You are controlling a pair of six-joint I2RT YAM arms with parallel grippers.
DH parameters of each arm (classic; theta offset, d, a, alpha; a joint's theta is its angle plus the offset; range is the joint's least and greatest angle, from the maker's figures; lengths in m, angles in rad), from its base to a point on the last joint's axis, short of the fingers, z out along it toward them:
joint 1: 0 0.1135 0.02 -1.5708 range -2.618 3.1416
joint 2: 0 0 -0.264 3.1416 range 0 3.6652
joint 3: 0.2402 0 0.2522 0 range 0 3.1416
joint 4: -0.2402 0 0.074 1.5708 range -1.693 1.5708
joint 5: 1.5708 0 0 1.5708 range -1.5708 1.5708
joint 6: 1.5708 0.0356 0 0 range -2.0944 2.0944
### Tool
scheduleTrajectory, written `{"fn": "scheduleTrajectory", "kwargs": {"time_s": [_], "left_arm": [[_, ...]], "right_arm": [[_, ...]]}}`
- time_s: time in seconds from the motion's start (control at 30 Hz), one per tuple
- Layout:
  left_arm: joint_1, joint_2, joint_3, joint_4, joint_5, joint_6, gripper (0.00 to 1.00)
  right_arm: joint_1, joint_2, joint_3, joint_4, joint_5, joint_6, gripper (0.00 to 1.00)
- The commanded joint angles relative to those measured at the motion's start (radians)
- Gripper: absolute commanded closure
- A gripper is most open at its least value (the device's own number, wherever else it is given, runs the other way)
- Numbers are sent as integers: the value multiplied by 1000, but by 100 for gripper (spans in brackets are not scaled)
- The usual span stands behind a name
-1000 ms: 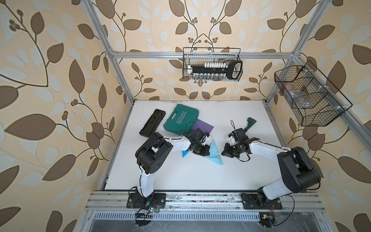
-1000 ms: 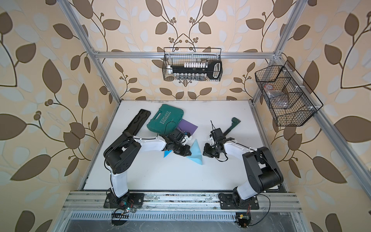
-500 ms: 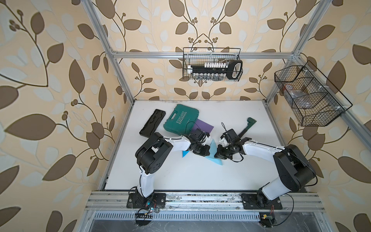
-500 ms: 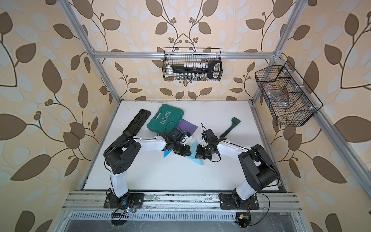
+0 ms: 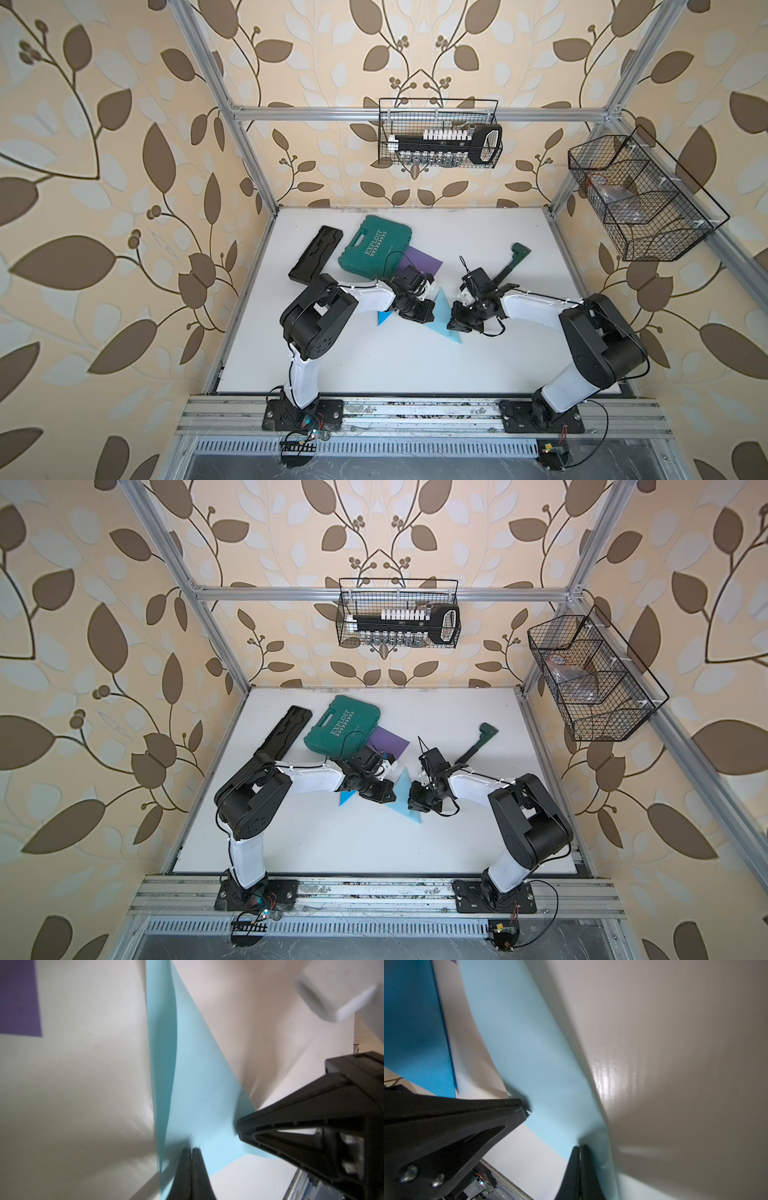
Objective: Fold the square paper diagonally
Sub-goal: Fold the paper at the center of the board.
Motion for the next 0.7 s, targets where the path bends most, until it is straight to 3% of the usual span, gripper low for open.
{"fn": "scheduleTrajectory", "kwargs": {"time_s": [0.0, 0.4, 0.53, 0.67], "left_arm": [[6, 40, -20, -138, -114, 26, 100], [7, 42, -20, -138, -115, 28, 100], [7, 44, -20, -136, -112, 27, 100], [7, 43, -21, -137, -114, 28, 100]], "right_arm": [[-39, -11, -35, -87, 80, -42, 100], [-63, -71, -59, -75, 56, -62, 100], [-39, -159, -39, -68, 31, -27, 100], [11, -156, 2, -73, 23, 4, 100]]}}
